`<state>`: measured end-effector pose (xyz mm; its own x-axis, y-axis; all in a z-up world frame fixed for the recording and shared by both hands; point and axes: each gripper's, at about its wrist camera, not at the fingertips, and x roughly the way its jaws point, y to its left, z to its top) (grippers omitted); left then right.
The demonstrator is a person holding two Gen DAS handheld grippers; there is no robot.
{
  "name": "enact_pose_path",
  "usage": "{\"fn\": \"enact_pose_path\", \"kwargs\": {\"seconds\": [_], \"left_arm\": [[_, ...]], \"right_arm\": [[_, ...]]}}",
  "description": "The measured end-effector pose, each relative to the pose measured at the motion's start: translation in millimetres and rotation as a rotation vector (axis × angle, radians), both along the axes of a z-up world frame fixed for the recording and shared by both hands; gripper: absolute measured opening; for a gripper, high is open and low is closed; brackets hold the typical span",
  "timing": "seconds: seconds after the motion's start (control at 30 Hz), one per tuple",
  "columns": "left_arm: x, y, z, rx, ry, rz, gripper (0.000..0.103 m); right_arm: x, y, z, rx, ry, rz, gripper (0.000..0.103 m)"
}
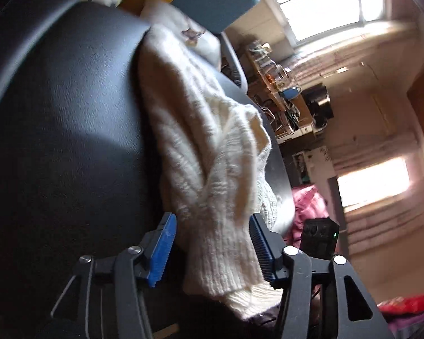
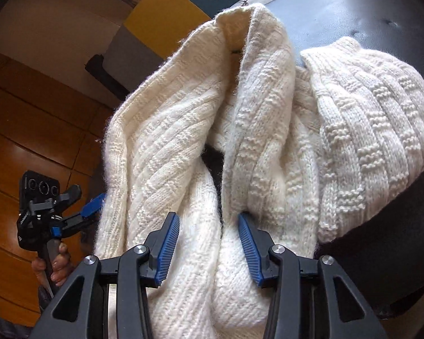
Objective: Fold clothes
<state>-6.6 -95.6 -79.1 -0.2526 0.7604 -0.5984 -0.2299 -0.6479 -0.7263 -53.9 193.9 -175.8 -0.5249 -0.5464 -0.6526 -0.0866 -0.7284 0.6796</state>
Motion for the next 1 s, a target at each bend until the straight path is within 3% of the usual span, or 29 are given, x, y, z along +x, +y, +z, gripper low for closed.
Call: {"fn": "enact_pose_path", "kwargs": {"seconds": [0.17,0.3,0.33,0.37,0.4,0.6,0.7,0.9,0.93,1.0], "left_arm": [[-14,53,11,-0.168,0.059,-0.084,0.072],[-26,93,3,-0.315,0.099,-0.122,0.071],[-29,102,2,-0.352,0.11,-0.131,0.055],[-30,104,-1,-0.382,0.132,-0.143,0.022],[-32,105,-2,-0.409,0.153,-0.154,0.017],[-35,46,-1,-0.243,0.116,0.001,0.013],[-32,7,-5,-0.213,0.085,0.106,0.013],[-31,-56,-43,-0.285,0.011,0.258,0.013],[-30,-62,-51,-0.323,0.006,0.287,0.009],[-28,-70,-64,-0.307,-0.008,0.317,0.009]], "right_arm": [[-4,9,-3,-0.013,0.01,-0.012,0.045],[-11,14,-4,-0.003,0.021,-0.007,0.045],[-13,16,-5,0.0,0.024,-0.005,0.045],[-15,17,-5,0.002,0.025,-0.004,0.045],[-16,20,-5,0.003,0.026,-0.003,0.045],[-25,30,-7,0.024,0.031,0.0,0.045],[-31,28,-3,0.091,0.023,0.013,0.046],[-50,2,14,0.367,0.007,0.094,0.05],[-54,0,15,0.388,0.008,0.105,0.05],[-61,0,16,0.405,0.011,0.128,0.05]]}}
